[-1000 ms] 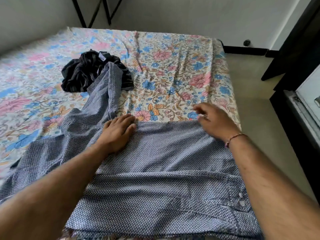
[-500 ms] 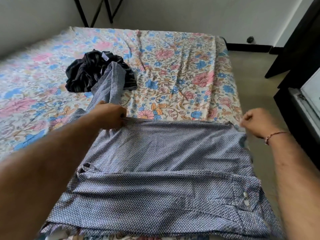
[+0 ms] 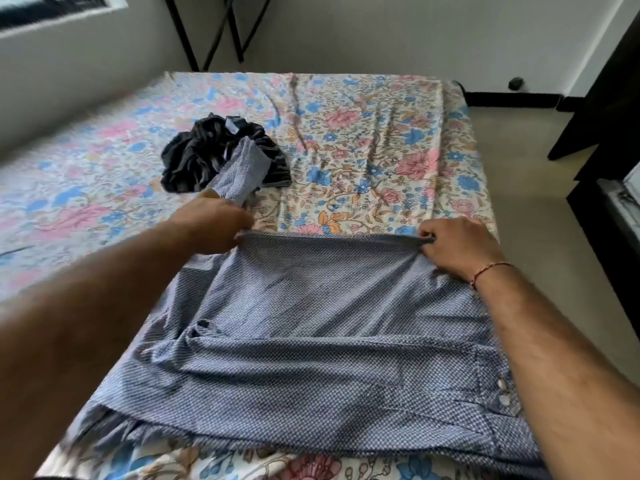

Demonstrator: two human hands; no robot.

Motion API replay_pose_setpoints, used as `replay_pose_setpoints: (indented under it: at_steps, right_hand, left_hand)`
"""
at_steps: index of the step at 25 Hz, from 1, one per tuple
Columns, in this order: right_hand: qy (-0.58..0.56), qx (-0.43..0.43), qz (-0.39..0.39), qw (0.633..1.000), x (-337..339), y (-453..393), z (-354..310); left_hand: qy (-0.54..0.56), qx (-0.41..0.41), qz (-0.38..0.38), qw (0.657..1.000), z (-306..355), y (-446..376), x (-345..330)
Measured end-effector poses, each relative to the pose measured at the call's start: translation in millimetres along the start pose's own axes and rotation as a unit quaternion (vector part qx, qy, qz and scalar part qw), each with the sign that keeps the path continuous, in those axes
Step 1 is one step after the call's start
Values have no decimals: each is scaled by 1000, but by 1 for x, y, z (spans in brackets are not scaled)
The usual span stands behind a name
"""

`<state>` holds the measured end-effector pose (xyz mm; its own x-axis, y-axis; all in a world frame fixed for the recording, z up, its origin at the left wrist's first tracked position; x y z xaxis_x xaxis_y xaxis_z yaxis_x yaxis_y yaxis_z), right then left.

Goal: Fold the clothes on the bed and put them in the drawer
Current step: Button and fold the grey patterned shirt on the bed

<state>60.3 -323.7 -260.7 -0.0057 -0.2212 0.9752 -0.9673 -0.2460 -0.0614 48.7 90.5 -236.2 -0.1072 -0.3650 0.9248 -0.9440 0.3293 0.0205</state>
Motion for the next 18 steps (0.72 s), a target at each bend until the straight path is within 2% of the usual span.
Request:
replay_pose_setpoints:
  at_steps: [2,5,8,10,11,13,14,15,16,18]
  right_hand:
    - [-28,11,13,999,19,21,7]
    - [-79,38,20,996,30,65,12]
    - [-49,56,31,997,26,108,15]
    - [8,73,35,997,25,137,19]
    - [36,73,13,997,23,151,22]
    - [88,70,-107,988,9,180,33]
    - [88,83,-158,980,3,192,36]
    - [54,91,-163,981,6,200,34]
    - [-18,84,-118,989,17,201,32]
    - [-101,53,48,992,40,185,32]
  left_hand:
    - [-33,-8,37,999,-8,24,22]
    - [-47,-45,44,997,-5,77,47]
    - [-61,-59,22,996,-2,134,50]
    - [-48,-76,50,995,6,177,39]
    - [-20,-82,63,994,15,198,31]
    - [61,-81,43,994,35,234,12]
    - [95,-69,33,993,42,244,8]
    - [117,-56,38,991,46,248,9]
    - [126,-44,61,989,49,244,17]
    - [136,-29,126,982,62,219,42]
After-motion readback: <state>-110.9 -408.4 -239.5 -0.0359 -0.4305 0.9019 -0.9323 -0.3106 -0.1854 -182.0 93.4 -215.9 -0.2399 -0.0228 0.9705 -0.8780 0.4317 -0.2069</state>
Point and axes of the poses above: each hand's wrist, its own y-axis away from the middle knuckle, its own x-axis out of the back of the hand, z = x × y, the point moved 4 cm from there along -y, towards the middle knuckle, and after that the axes turned 4 degrees about z, right-handed, at the moved point
